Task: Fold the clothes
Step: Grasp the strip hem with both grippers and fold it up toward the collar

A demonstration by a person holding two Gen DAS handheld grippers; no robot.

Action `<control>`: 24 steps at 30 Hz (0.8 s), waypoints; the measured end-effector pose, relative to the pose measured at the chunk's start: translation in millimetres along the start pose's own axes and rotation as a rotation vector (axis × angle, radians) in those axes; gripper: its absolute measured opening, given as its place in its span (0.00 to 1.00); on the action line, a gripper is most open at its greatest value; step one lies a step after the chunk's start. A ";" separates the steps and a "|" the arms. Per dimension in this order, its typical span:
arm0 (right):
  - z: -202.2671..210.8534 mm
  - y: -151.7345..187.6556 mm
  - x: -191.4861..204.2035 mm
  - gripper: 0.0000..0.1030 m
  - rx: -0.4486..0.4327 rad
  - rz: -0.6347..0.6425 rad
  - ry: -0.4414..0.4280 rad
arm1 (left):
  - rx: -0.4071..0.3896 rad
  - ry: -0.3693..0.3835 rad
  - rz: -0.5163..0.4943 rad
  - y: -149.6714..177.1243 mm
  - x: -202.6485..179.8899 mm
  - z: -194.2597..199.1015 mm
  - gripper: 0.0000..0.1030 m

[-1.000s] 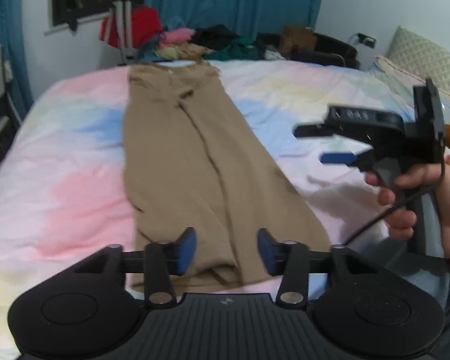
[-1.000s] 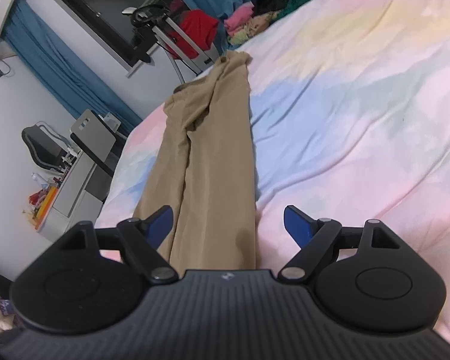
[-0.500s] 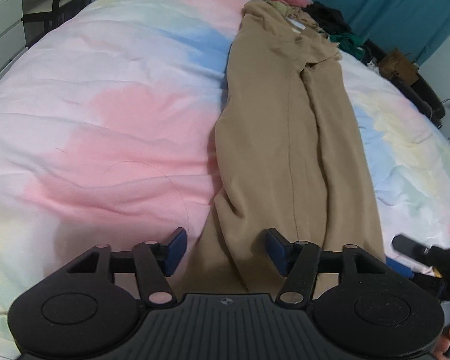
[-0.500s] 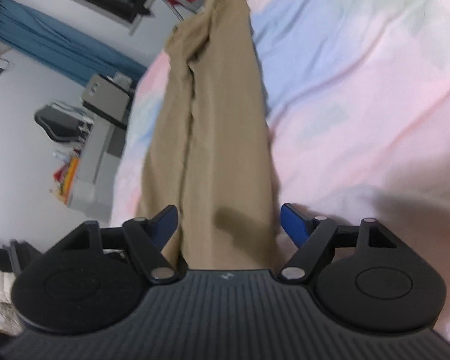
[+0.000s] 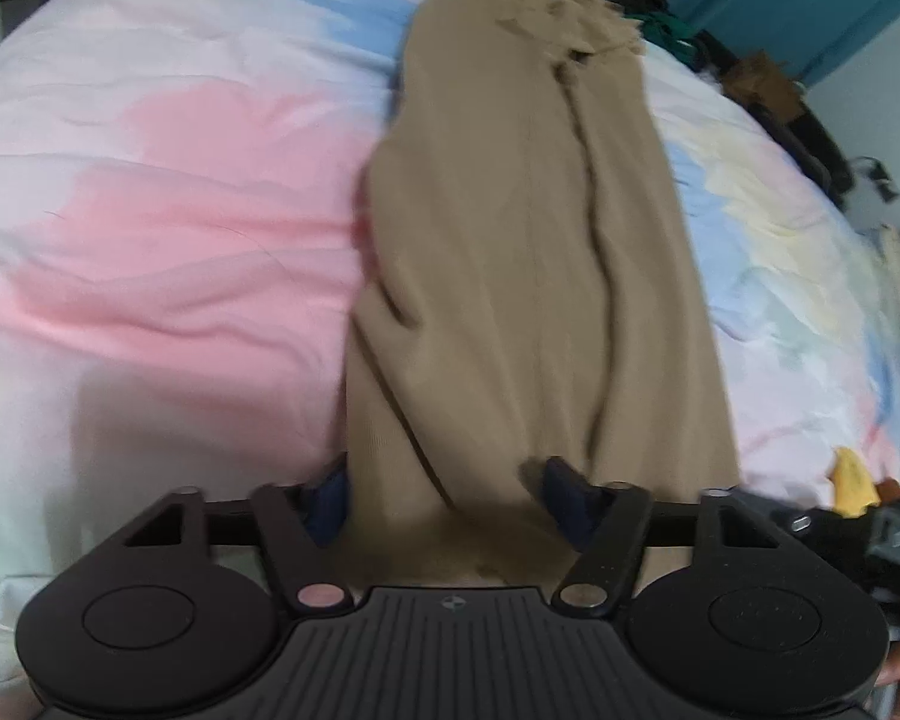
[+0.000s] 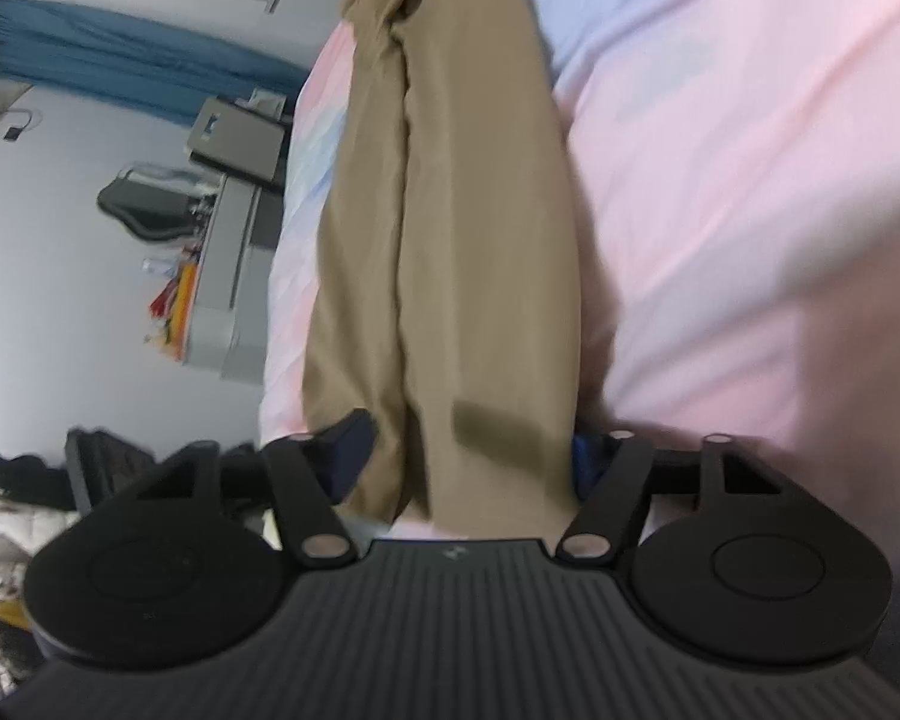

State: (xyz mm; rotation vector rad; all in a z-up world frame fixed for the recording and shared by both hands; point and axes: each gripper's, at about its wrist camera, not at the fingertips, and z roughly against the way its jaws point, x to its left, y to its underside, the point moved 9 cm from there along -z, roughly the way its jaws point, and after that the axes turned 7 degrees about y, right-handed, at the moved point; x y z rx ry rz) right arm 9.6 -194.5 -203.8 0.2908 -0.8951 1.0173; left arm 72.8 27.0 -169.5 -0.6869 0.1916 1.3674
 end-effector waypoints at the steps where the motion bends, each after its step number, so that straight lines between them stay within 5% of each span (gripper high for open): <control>1: -1.6 6.4 0.2 0.58 0.011 0.007 0.013 | 0.017 0.012 -0.004 4.6 -1.9 -0.5 0.48; 3: -4.6 19.1 0.5 0.47 0.032 0.022 0.040 | 0.033 0.006 -0.015 13.1 -4.0 1.7 0.37; 4: -6.0 25.4 0.7 0.38 0.043 0.029 0.054 | 0.032 -0.003 -0.016 13.9 -3.5 1.9 0.31; 5: -6.4 29.3 0.3 0.16 0.044 0.037 0.073 | 0.029 -0.008 -0.012 14.0 -2.6 2.4 0.26; 6: -4.3 27.9 -1.3 0.11 0.023 0.048 0.105 | 0.022 -0.010 -0.008 14.3 -2.1 3.7 0.17; 10: 23.9 13.2 13.5 0.07 -0.080 0.084 0.087 | -0.054 0.048 0.013 14.3 -5.2 22.2 0.11; 19: 111.9 -27.0 71.1 0.07 -0.314 0.180 -0.026 | -0.335 0.426 0.040 -4.6 -37.7 114.5 0.10; 24: 172.4 -34.4 119.4 0.07 -0.414 0.299 -0.064 | -0.408 0.501 -0.013 -5.0 -77.2 165.8 0.10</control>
